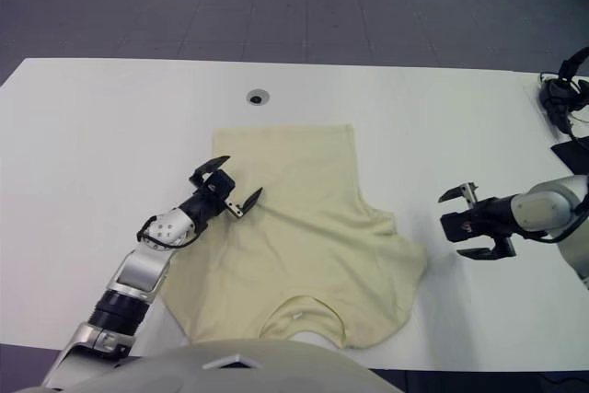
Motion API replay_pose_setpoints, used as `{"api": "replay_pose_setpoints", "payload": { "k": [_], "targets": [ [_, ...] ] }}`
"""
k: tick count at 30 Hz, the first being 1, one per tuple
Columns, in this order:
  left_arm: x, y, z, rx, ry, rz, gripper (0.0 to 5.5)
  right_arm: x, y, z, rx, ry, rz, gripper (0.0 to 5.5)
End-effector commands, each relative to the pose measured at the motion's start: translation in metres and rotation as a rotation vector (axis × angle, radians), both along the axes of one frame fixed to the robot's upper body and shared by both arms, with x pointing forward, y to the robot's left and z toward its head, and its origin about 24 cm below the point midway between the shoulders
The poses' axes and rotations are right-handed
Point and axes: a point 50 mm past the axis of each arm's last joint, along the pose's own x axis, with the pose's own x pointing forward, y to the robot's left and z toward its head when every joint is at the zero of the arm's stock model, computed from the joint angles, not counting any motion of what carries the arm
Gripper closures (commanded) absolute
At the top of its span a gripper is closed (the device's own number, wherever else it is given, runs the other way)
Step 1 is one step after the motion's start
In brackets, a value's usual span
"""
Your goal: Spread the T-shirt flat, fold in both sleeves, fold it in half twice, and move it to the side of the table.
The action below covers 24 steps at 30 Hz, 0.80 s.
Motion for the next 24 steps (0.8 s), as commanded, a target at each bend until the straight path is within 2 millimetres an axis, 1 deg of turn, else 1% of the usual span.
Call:
{"api": "replay_pose_setpoints", "payload": {
  "k": [1,4,6,10,13,15,17,19,22,24],
  "targets": [
    [-0.003,0.0,-0.005,0.029,0.018,-0.001,0.1,0.001,-0.003,0.007,0.018,-0.002,-0.002,0.13],
    [-0.002,0.0,-0.004,0.03,0.013,0.004,0.1,-0.009,0.013,0.011,0.132,0.069,0.017,0.13],
    [-0.001,0.001,-0.003,0.027,0.006,0.01,0.1,-0.011,0.021,0.015,0.175,0.079,0.027,0.13],
    [0.002,0.001,0.0,0.011,-0.013,0.019,0.1,-0.007,0.025,0.019,0.251,0.049,-0.004,0.13],
    [0.005,0.002,0.007,-0.008,-0.048,0.032,0.1,-0.012,0.028,0.012,0.303,0.092,-0.032,0.13],
    [0.007,0.001,0.017,-0.029,-0.083,0.037,0.1,-0.016,0.026,0.006,0.319,0.115,-0.06,0.13],
    [0.008,-0.004,0.033,-0.052,-0.142,0.024,0.1,-0.022,0.025,0.0,0.334,0.152,-0.082,0.13],
    [0.006,-0.011,0.05,-0.078,-0.199,0.003,0.1,-0.024,0.027,-0.005,0.36,0.174,-0.096,0.13],
    [-0.003,-0.031,0.076,-0.128,-0.264,-0.071,0.1,-0.025,0.029,-0.015,0.376,0.186,-0.114,0.13],
    [-0.01,-0.044,0.084,-0.143,-0.277,-0.124,0.1,-0.024,0.032,-0.02,0.394,0.177,-0.118,0.13]
  ]
}}
